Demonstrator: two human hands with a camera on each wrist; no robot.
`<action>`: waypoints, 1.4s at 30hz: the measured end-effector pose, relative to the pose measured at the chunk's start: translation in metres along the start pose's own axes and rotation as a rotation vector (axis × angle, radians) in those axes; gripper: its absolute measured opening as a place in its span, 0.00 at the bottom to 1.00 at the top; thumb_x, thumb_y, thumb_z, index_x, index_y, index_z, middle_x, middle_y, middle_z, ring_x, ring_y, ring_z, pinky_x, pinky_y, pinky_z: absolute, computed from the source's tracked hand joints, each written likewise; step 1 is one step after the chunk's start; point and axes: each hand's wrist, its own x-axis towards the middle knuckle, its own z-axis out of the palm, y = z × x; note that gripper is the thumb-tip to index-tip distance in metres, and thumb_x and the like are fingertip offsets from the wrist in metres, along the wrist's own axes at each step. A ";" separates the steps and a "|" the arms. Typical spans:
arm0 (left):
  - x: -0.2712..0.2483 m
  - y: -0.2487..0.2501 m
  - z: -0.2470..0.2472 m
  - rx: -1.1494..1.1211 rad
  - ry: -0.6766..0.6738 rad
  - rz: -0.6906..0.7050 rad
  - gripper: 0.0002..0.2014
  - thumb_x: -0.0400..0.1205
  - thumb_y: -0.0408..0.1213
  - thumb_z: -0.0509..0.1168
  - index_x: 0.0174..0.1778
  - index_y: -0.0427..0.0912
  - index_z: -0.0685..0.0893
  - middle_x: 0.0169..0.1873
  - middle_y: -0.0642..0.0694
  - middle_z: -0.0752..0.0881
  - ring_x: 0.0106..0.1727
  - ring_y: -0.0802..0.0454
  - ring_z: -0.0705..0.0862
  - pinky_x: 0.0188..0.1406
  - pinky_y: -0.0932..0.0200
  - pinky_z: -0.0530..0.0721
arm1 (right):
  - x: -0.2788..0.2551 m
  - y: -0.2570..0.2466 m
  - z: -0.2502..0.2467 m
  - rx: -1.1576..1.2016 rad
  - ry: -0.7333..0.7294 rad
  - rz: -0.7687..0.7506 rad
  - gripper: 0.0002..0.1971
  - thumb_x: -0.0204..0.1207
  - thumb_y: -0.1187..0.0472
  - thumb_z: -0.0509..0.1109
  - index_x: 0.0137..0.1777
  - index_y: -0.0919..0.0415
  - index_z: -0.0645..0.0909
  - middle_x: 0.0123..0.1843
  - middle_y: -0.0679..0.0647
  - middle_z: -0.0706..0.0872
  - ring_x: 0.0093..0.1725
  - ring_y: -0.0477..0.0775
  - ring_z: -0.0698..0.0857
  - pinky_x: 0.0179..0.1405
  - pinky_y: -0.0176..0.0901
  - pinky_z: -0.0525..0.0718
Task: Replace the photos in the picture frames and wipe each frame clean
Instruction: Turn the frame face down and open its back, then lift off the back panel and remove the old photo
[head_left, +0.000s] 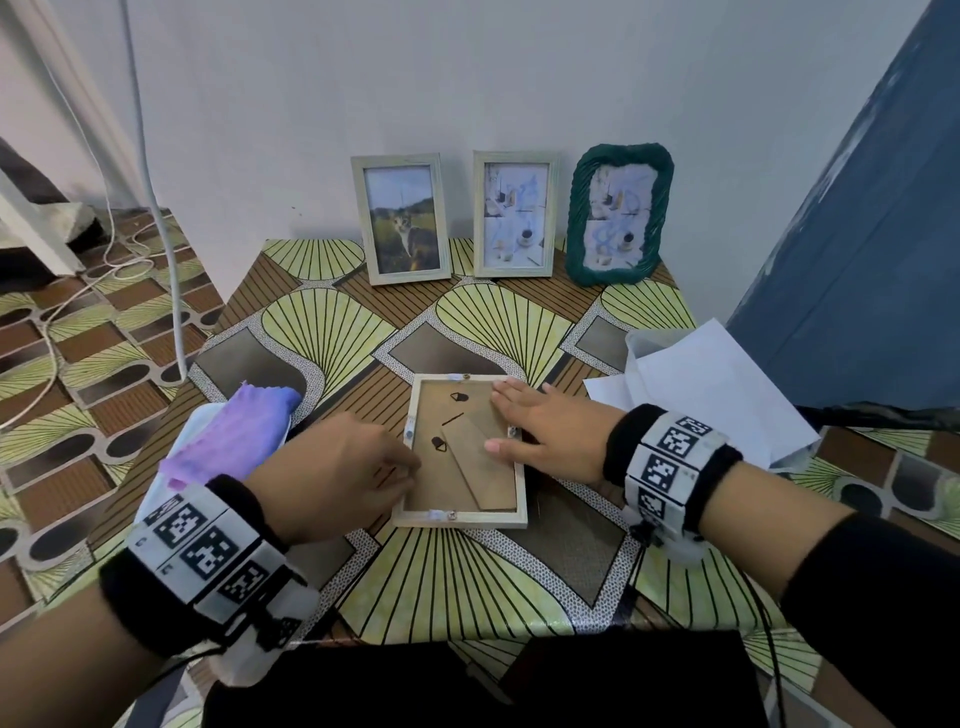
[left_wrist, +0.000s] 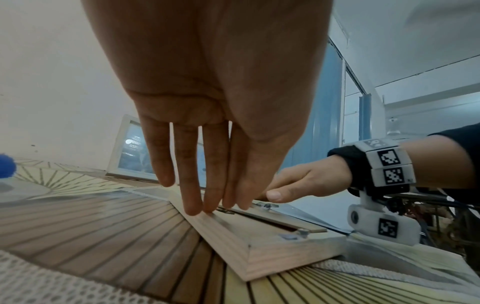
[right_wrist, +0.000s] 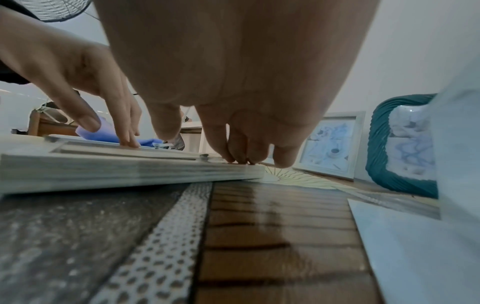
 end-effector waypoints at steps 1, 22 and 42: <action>0.000 -0.002 -0.001 -0.033 0.018 -0.002 0.12 0.81 0.44 0.65 0.56 0.52 0.90 0.46 0.54 0.91 0.48 0.52 0.87 0.51 0.53 0.82 | -0.003 0.000 0.000 0.014 0.000 0.003 0.42 0.83 0.33 0.48 0.86 0.63 0.47 0.88 0.56 0.45 0.87 0.50 0.45 0.84 0.54 0.47; 0.064 0.004 0.001 0.254 -0.236 0.186 0.36 0.79 0.59 0.61 0.83 0.60 0.58 0.82 0.50 0.61 0.80 0.49 0.64 0.77 0.48 0.68 | -0.025 -0.005 0.004 0.099 -0.072 0.068 0.67 0.62 0.26 0.73 0.86 0.59 0.35 0.87 0.51 0.33 0.85 0.47 0.34 0.83 0.52 0.40; 0.060 0.008 0.008 0.041 -0.007 0.179 0.15 0.85 0.34 0.56 0.67 0.41 0.71 0.59 0.44 0.83 0.49 0.45 0.82 0.43 0.57 0.77 | -0.019 -0.003 -0.004 0.115 -0.028 0.056 0.66 0.55 0.28 0.79 0.86 0.56 0.48 0.88 0.47 0.48 0.85 0.46 0.51 0.80 0.41 0.53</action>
